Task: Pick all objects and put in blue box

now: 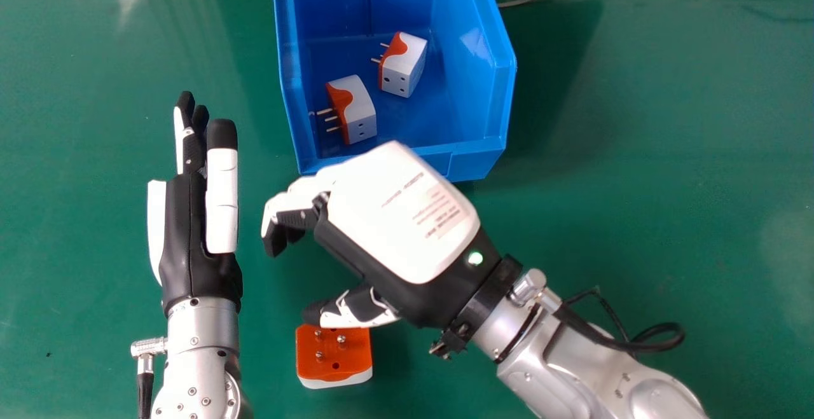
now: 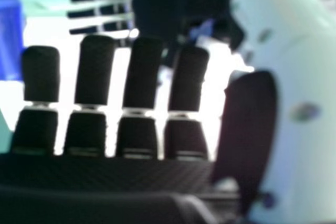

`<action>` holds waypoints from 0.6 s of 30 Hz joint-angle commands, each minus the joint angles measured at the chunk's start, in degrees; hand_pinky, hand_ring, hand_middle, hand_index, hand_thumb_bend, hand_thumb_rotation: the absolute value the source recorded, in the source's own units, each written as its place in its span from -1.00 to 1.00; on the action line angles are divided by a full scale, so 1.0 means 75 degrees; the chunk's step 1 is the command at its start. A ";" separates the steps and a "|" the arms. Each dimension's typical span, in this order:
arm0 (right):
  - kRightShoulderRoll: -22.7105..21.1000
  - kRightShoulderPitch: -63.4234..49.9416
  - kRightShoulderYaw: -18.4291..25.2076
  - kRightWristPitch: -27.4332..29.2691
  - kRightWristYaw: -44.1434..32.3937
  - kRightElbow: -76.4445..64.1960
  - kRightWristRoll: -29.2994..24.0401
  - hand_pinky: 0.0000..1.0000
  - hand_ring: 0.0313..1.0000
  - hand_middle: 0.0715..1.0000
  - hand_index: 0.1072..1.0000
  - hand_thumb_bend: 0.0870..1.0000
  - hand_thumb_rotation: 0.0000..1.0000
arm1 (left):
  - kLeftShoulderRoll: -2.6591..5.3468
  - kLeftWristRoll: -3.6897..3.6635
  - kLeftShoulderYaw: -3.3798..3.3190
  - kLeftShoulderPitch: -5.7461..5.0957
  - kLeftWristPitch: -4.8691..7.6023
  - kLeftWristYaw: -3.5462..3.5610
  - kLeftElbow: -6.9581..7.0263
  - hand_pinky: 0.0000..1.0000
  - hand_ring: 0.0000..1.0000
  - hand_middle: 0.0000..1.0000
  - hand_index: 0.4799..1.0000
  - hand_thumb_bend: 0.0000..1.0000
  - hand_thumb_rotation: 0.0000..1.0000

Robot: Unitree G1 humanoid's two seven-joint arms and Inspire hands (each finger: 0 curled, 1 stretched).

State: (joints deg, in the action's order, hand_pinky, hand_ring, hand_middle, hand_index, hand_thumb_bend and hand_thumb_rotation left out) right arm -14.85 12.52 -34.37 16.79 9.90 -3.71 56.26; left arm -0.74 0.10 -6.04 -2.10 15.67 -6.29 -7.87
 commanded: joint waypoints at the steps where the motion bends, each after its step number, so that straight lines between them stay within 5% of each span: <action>1: 0.0021 0.0057 0.0172 0.0053 -0.0065 -0.0363 -0.0162 -0.34 -0.17 -0.03 -0.12 -0.04 -1.00 | -0.0014 0.0041 -0.0011 0.0022 0.0046 -0.0001 0.0115 1.00 1.00 1.00 1.00 0.80 1.00; 10: 0.0046 -0.0015 0.0250 -0.0028 -0.0390 -0.0507 -0.0139 -0.36 -0.19 -0.04 -0.13 -0.04 -1.00 | -0.0015 0.0032 -0.0019 0.0039 0.0112 0.0007 0.0064 1.00 1.00 1.00 1.00 0.79 1.00; 13: 0.0015 -0.0109 0.0201 -0.0391 -0.1138 -0.0759 -0.0021 -0.37 -0.17 -0.03 -0.14 -0.06 -1.00 | -0.0034 -0.0030 -0.0019 0.0031 0.0114 0.0086 0.0066 1.00 1.00 1.00 1.00 0.79 1.00; 18: -0.0274 -0.0155 0.0051 -0.1056 -0.3083 -0.1489 0.0450 -0.37 -0.16 -0.01 -0.14 -0.07 -1.00 | -0.0030 0.0048 -0.0001 -0.0016 0.0081 0.0031 0.0139 1.00 1.00 1.00 1.00 0.79 1.00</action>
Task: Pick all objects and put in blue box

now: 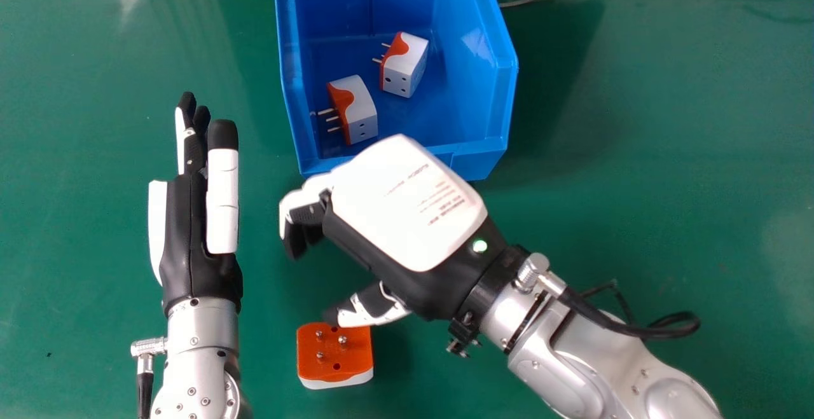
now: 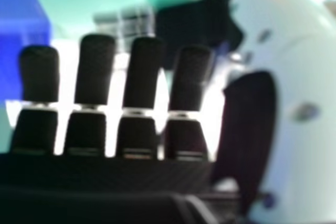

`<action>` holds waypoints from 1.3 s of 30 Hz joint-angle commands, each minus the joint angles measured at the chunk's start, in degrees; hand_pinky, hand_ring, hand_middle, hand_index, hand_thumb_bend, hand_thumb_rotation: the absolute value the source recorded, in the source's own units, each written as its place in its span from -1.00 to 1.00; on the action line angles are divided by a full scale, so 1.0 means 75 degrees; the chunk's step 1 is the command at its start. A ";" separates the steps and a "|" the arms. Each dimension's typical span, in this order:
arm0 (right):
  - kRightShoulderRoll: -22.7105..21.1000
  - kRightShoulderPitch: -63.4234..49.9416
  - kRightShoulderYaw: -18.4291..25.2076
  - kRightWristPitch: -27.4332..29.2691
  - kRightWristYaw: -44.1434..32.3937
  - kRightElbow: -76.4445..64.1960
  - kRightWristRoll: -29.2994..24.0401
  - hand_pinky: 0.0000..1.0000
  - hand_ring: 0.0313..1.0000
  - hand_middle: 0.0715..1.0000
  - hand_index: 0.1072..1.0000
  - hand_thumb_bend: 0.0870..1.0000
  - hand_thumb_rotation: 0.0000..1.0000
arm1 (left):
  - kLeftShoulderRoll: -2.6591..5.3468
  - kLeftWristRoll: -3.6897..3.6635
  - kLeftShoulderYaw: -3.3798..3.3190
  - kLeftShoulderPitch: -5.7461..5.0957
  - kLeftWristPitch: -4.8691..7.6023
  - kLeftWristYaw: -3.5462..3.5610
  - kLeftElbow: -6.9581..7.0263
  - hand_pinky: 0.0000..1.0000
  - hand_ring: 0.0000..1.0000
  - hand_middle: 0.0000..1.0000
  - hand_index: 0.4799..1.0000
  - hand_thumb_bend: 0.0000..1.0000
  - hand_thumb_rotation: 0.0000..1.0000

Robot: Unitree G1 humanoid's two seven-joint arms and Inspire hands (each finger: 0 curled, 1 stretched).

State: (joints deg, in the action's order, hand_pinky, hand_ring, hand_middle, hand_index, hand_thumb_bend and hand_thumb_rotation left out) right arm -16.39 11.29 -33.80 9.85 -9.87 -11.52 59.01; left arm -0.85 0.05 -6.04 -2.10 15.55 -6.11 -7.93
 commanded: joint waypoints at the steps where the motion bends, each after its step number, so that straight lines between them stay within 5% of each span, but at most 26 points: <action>1: -0.0111 0.0015 -0.0051 -0.0200 -0.0711 -0.0566 0.0200 -0.37 -0.16 -0.01 -0.14 -0.07 -1.00 | -0.0008 0.0045 -0.0006 -0.0010 0.0112 0.0003 0.0133 1.00 1.00 1.00 1.00 0.79 1.00; 6: -0.0143 0.0096 -0.0142 -0.0568 -0.2039 -0.0949 0.0515 -0.37 -0.16 -0.01 -0.12 -0.08 -1.00 | -0.0013 -0.0005 -0.0018 0.0002 0.0142 0.0038 0.0104 1.00 1.00 1.00 1.00 0.79 1.00; 7: -0.0128 0.0107 -0.0164 -0.0637 -0.2205 -0.0990 0.0624 -0.25 0.00 0.13 0.06 0.12 -0.91 | -0.0008 -0.0017 -0.0017 -0.0011 0.0139 0.0047 0.0126 1.00 1.00 1.00 1.00 0.79 1.00; 11: -0.0046 0.0065 -0.0214 -0.0856 -0.2608 -0.1075 0.0922 -0.09 0.19 0.31 0.25 0.30 -0.78 | 0.0032 -0.0124 -0.0032 -0.0005 0.0102 0.0087 0.0148 1.00 1.00 1.00 1.00 0.78 1.00; 13: -0.0017 0.0038 -0.0211 -0.0912 -0.2675 -0.1073 0.0938 -0.09 0.19 0.31 0.25 0.30 -0.78 | 0.0033 -0.0092 -0.0033 0.0004 0.0092 0.0054 0.0140 1.00 1.00 1.00 1.00 0.78 1.00; 19: -0.0002 -0.0016 -0.0230 -0.0960 -0.2586 -0.1057 0.1052 0.44 0.67 0.72 0.69 0.72 -0.33 | 0.0029 -0.0061 -0.0023 -0.0006 0.0132 0.0044 0.0147 1.00 1.00 1.00 1.00 0.78 1.00; 23: -0.0004 -0.0042 -0.0218 -0.0927 -0.2519 -0.1059 0.1087 0.59 0.79 0.82 0.80 0.82 -0.18 | 0.0019 0.0001 -0.0015 0.0004 0.0074 -0.0008 0.0149 1.00 1.00 1.00 1.00 0.77 1.00; 32: 0.0042 -0.0018 -0.0295 -0.0934 -0.2801 -0.0964 0.1063 0.73 0.91 0.93 0.92 0.93 0.04 | 0.0031 -0.0096 -0.0018 0.0021 0.0103 0.0051 0.0130 1.00 1.00 1.00 1.00 0.78 1.00; 36: 0.0090 -0.0091 -0.0437 -0.0869 -0.2677 -0.0722 0.1021 0.76 0.93 0.94 0.94 0.94 0.08 | -0.0016 0.0015 0.0019 -0.0045 -0.0001 0.0046 0.0234 1.00 1.00 1.00 1.00 0.78 1.00; 39: 0.0165 -0.0114 -0.0612 -0.0803 -0.2576 -0.0355 0.0966 0.77 0.96 0.96 0.96 0.97 0.12 | -0.0019 -0.0008 0.0014 -0.0055 0.0010 0.0067 0.0237 1.00 1.00 1.00 1.00 0.79 1.00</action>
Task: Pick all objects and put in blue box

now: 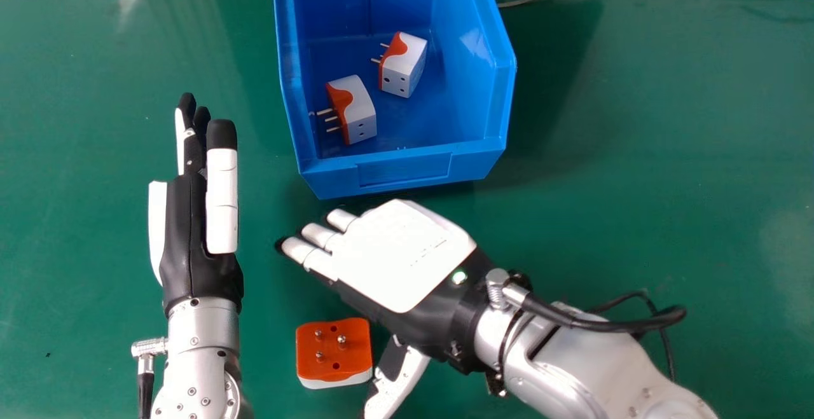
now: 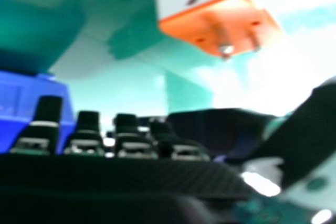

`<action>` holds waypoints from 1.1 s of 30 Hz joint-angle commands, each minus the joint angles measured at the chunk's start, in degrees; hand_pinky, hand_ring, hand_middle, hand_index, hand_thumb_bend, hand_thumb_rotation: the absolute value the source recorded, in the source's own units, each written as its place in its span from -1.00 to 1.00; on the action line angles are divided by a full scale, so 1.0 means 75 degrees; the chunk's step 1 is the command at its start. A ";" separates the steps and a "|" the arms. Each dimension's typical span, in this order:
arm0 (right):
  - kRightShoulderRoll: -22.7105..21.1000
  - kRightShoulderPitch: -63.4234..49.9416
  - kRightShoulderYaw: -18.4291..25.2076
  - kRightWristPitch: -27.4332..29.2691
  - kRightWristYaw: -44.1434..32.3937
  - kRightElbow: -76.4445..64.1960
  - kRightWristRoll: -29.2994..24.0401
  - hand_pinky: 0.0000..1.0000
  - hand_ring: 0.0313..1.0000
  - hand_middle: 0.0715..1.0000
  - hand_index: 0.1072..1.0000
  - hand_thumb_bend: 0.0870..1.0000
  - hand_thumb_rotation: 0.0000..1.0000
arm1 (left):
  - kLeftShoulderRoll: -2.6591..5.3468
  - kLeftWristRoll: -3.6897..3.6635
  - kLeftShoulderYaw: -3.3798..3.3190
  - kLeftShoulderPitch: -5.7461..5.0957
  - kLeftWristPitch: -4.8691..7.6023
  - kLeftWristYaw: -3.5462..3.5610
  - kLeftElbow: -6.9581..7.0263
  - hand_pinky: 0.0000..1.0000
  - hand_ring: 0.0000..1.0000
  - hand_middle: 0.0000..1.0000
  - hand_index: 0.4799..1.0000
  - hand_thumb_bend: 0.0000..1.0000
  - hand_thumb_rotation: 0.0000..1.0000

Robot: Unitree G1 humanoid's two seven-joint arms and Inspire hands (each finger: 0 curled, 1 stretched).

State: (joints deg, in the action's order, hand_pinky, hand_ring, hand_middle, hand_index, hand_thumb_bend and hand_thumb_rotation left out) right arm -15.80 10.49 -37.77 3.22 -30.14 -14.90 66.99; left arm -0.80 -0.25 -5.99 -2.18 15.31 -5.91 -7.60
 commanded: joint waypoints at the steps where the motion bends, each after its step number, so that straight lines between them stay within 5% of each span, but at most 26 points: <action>1: 0.0100 0.0003 -0.0148 0.0102 0.0146 0.0223 -0.0100 0.77 0.96 0.96 0.96 0.97 0.12 | -0.0033 0.0039 0.0006 -0.0044 0.0027 0.0039 0.0191 1.00 1.00 1.00 1.00 0.79 1.00; 4: 0.0127 0.0023 -0.0304 0.0191 0.0412 0.0669 -0.0134 0.78 0.97 0.97 0.97 0.97 0.13 | -0.0035 0.0104 0.0006 -0.0048 0.0031 -0.0009 0.0182 1.00 1.00 1.00 1.00 0.80 1.00; 11: 0.0206 0.0132 -0.0485 0.0439 0.1619 0.1825 -0.0223 0.72 0.95 0.98 0.98 0.96 0.13 | -0.0024 0.0052 -0.0017 -0.0012 0.0167 0.0001 0.0085 1.00 1.00 1.00 1.00 0.79 1.00; 26: 0.0229 0.0299 -0.0756 0.0715 0.3040 0.2954 -0.0304 0.54 0.82 0.92 0.97 0.79 0.15 | -0.0024 0.0081 0.0004 -0.0071 -0.0017 -0.0014 0.0238 1.00 1.00 1.00 1.00 0.79 1.00; 33: 0.0192 0.0402 -0.0867 0.0878 0.3871 0.3519 -0.0221 0.50 0.79 0.88 0.94 0.74 0.15 | 0.0017 0.0042 -0.0016 -0.0044 0.0033 -0.0039 0.0219 1.00 1.00 1.00 1.00 0.79 1.00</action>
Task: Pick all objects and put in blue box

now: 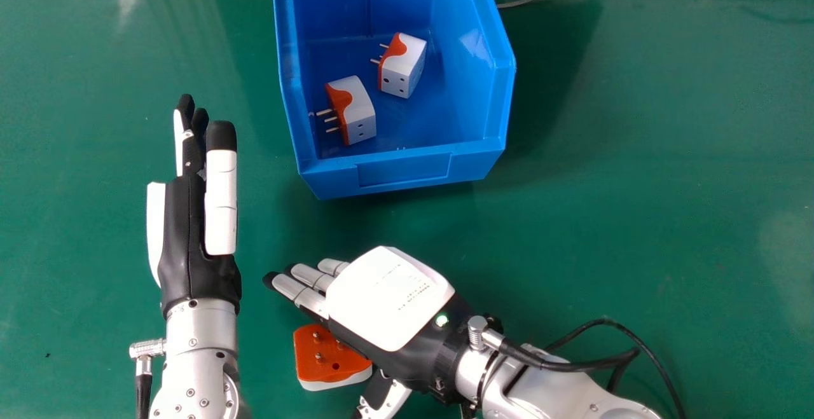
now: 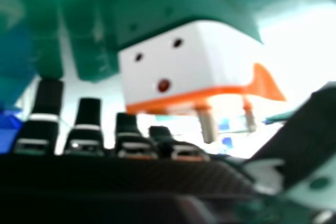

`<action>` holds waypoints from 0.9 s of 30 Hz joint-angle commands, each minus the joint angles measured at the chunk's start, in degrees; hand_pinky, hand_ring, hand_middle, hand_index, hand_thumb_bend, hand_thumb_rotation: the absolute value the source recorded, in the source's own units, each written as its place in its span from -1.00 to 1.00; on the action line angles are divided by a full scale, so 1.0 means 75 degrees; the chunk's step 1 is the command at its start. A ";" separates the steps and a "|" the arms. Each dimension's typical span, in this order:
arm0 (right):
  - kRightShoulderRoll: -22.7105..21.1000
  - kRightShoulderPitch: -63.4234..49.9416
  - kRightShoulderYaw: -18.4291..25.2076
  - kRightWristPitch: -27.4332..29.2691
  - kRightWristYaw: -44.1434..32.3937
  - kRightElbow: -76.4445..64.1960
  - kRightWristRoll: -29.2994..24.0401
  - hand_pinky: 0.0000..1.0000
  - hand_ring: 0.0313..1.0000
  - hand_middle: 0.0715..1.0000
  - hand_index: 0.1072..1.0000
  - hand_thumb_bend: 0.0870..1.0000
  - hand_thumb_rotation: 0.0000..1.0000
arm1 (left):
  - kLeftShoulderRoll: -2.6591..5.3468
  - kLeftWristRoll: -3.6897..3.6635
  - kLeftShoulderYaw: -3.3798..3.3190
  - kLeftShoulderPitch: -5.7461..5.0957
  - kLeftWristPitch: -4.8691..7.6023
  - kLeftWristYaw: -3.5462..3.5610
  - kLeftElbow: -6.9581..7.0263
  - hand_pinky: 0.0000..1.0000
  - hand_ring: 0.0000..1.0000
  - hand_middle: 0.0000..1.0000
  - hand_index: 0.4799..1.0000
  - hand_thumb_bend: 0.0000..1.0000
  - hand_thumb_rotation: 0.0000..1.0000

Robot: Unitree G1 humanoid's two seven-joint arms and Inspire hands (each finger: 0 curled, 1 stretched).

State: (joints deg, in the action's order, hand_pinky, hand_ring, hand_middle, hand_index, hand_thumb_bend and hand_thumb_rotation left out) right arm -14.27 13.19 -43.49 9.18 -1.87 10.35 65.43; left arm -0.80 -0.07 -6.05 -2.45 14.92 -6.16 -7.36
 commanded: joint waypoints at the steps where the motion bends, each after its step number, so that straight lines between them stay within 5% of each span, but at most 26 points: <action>1: -0.0015 0.0052 -0.0122 0.0112 0.0170 0.0214 -0.0023 0.48 0.77 0.86 0.92 0.72 0.14 | 0.0012 0.0041 -0.0007 -0.0009 0.0078 -0.0020 0.0185 1.00 1.00 1.00 1.00 0.79 1.00; 5: -0.0032 0.0094 -0.0169 0.0137 0.0223 0.0310 -0.0056 0.44 0.74 0.82 0.89 0.67 0.11 | 0.0033 0.0078 -0.0003 -0.0002 0.0130 -0.0072 0.0159 1.00 1.00 1.00 1.00 0.80 1.00; 22: -0.0078 0.0235 -0.0272 0.0063 -0.0046 0.0464 -0.0145 0.40 0.70 0.78 0.82 0.58 0.01 | 0.0001 0.0092 0.0001 -0.0057 0.0095 -0.0029 0.0210 1.00 1.00 1.00 1.00 0.81 1.00; 27: -0.0080 0.0263 -0.0307 0.0074 -0.0345 0.0455 -0.0232 0.40 0.70 0.78 0.82 0.58 -0.03 | 0.0043 0.0025 -0.0016 -0.0058 0.0175 -0.0023 0.0199 1.00 1.00 1.00 1.00 0.79 1.00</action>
State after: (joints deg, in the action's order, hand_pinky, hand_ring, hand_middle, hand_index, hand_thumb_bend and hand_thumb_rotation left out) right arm -14.30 16.40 -44.79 9.53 -1.72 12.97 64.65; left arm -0.64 0.01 -6.05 -2.73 14.96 -6.23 -7.33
